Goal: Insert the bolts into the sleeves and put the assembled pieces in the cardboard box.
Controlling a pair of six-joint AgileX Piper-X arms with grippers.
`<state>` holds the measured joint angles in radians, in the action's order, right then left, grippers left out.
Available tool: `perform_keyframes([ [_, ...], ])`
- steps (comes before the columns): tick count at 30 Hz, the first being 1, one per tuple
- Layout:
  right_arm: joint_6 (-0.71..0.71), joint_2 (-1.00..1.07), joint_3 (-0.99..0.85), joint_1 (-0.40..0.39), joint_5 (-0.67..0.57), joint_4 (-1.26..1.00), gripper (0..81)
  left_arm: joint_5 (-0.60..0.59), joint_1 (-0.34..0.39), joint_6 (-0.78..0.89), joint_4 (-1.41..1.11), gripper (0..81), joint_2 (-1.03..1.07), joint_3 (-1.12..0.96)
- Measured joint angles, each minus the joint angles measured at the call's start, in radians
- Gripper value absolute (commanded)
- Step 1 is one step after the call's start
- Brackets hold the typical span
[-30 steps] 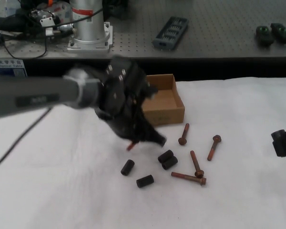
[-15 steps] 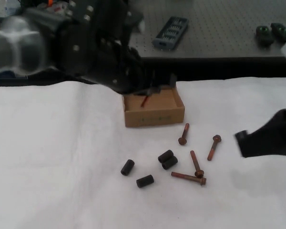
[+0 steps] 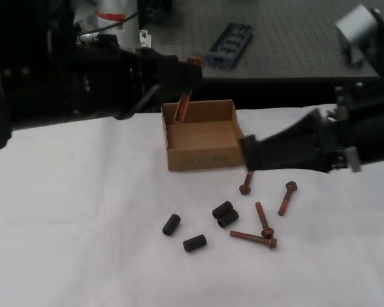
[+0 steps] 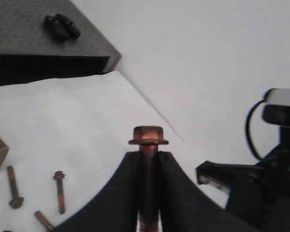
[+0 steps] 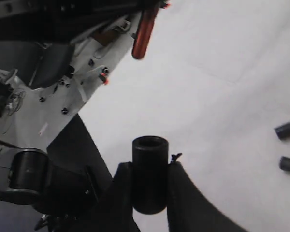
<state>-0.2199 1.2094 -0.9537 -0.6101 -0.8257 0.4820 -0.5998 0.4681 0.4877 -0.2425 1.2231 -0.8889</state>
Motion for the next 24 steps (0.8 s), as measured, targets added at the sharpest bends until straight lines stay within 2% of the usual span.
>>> perform_keyframes([
  [4, -0.068, 0.037, 0.0, -0.07, -0.013, -0.138, 2.9, -0.026, 0.0, 0.013, -0.021, 0.6, -0.041, 0.01],
  [8, -0.097, 0.043, 0.0, -0.1, -0.023, -0.193, 2.9, -0.029, 0.0, 0.021, -0.021, 0.6, -0.064, 0.009],
  [24, -0.187, 0.045, 0.0, -0.118, 0.004, -0.355, 2.9, -0.029, 0.0, 0.028, -0.023, 0.6, -0.128, 0.011],
])
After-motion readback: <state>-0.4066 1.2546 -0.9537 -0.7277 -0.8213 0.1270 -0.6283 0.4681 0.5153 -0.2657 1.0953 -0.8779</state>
